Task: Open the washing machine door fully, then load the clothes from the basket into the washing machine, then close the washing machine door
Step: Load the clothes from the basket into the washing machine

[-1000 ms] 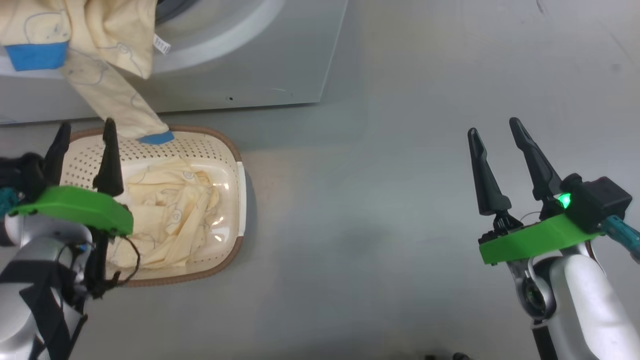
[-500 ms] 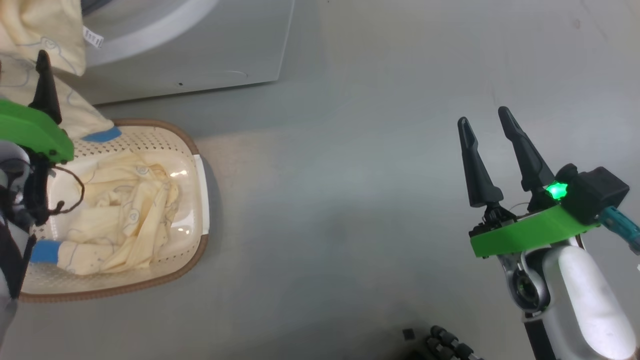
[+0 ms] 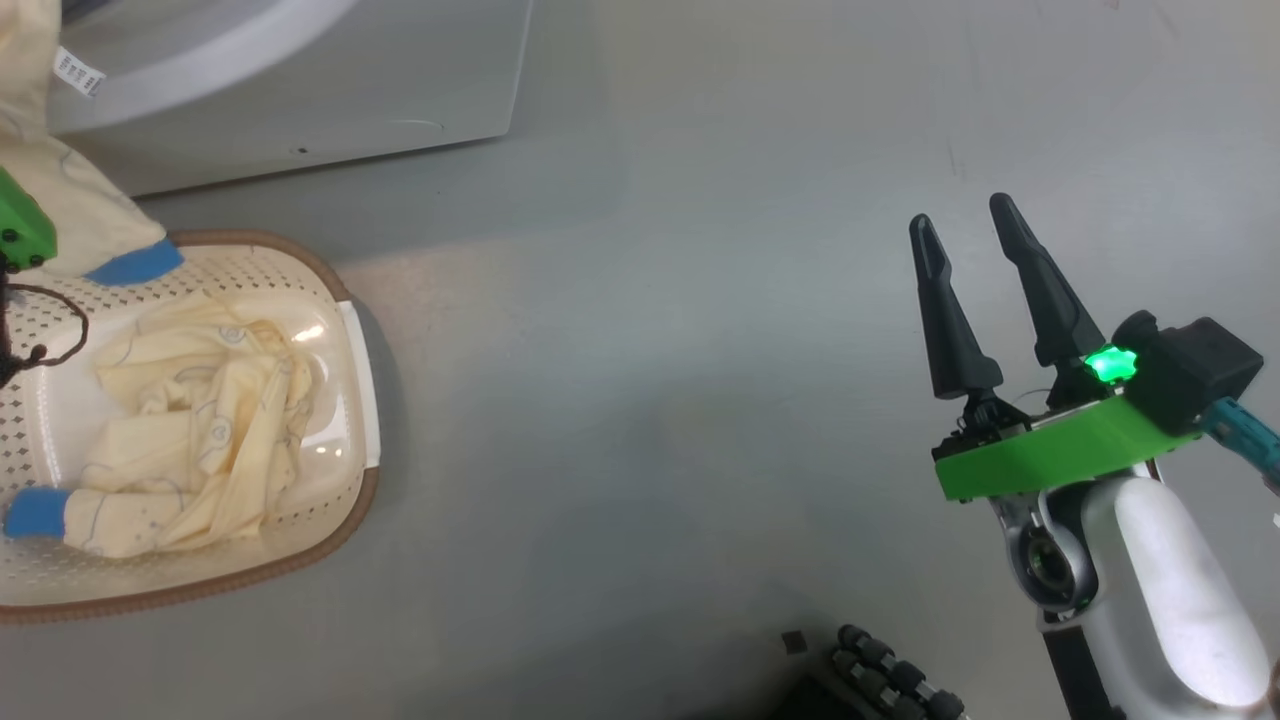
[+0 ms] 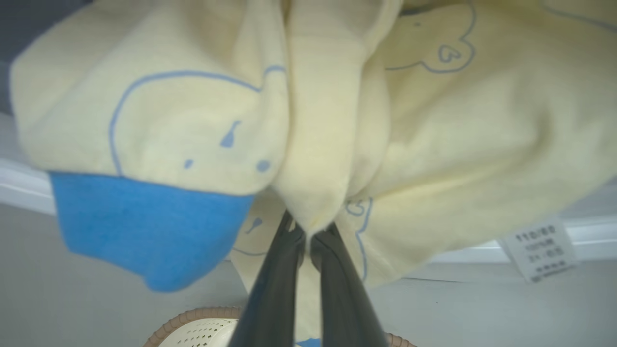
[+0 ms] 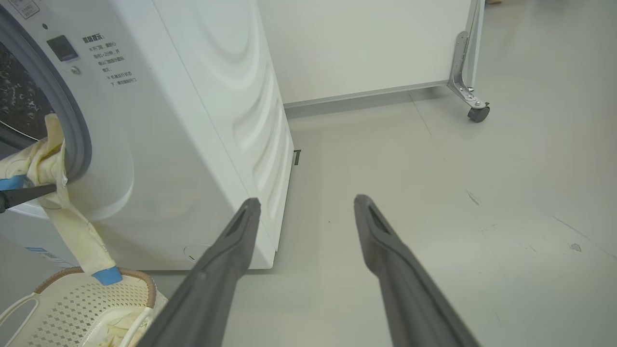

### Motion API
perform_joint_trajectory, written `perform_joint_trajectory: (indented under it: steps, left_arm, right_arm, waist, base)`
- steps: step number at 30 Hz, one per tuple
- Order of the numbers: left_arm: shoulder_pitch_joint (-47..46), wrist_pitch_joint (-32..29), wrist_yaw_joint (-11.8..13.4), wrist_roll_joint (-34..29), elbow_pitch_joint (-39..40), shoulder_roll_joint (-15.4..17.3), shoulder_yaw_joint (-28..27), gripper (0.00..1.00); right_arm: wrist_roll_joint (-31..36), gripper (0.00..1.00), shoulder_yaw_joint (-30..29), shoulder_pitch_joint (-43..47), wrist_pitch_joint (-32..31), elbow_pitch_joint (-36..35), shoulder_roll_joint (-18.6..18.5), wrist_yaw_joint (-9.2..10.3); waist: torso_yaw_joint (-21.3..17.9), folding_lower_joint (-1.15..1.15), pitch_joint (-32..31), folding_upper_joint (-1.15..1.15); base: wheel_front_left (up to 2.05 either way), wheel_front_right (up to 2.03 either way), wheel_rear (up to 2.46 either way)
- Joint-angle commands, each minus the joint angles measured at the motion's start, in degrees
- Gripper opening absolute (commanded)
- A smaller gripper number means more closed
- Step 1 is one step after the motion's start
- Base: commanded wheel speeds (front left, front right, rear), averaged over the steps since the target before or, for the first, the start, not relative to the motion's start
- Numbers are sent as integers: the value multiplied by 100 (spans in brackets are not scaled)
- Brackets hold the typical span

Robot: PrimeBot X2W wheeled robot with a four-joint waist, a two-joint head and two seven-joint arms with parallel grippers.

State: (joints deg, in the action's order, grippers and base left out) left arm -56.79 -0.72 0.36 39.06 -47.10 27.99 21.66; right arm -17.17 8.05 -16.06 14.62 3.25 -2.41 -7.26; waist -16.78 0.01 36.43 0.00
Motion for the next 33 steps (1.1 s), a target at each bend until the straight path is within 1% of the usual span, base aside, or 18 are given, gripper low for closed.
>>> perform_joint_trajectory:
  steps: [1,5,9,12,18,22,23,26,29,33]
  left_arm:
    - [-233,-66,-2,-12,55,308,-139,0]
    - [-331,-162,-42,-31,40,288,-64,0]
    - [-369,-423,-140,-4,155,302,23,0]
    - [-399,-797,-244,61,527,417,76,0]
    - [-395,-1583,-281,248,1579,837,37,0]
    - [-453,-2120,-61,403,2471,1194,-146,0]
    - [-453,-2120,-61,403,2471,1194,-146,0]
    - [-580,-2385,153,391,2966,1487,-293,0]
    - [-773,-2509,279,318,3168,1741,-414,0]
    - [-1096,-2581,271,209,3073,1966,-471,0]
  right_arm:
    - [-67,100,93,-29,38,-182,-46,-23]
    - [-88,100,79,-32,38,-173,-46,-23]
    - [-75,100,34,-42,38,-165,-46,-23]
    - [-43,100,-13,-53,38,-162,-46,-23]
    - [-26,100,-51,-59,38,-164,-46,-23]
    - [-39,100,-41,-88,38,-181,-46,-23]
    - [-39,100,-41,-88,38,-181,-46,-23]
    - [-64,100,-1,-134,38,-200,-46,-23]
    - [-102,100,74,-193,38,-215,-46,-23]
    - [-164,100,132,-250,38,-247,-46,-23]
  waist:
    - [11,-1,6,0]
    - [59,-1,-2,0]
    - [143,-1,-26,0]
    - [245,-1,-44,0]
    - [370,-1,-43,0]
    - [394,-1,4,0]
    - [394,-1,4,0]
    - [362,-1,82,0]
    - [271,-1,180,0]
    - [130,-1,338,0]
  base:
    - [0,0,0]
    - [0,0,0]
    - [0,0,0]
    - [0,0,0]
    - [0,0,0]
    - [0,0,0]
    - [0,0,0]
    - [0,0,0]
    - [0,0,0]
    - [0,0,0]
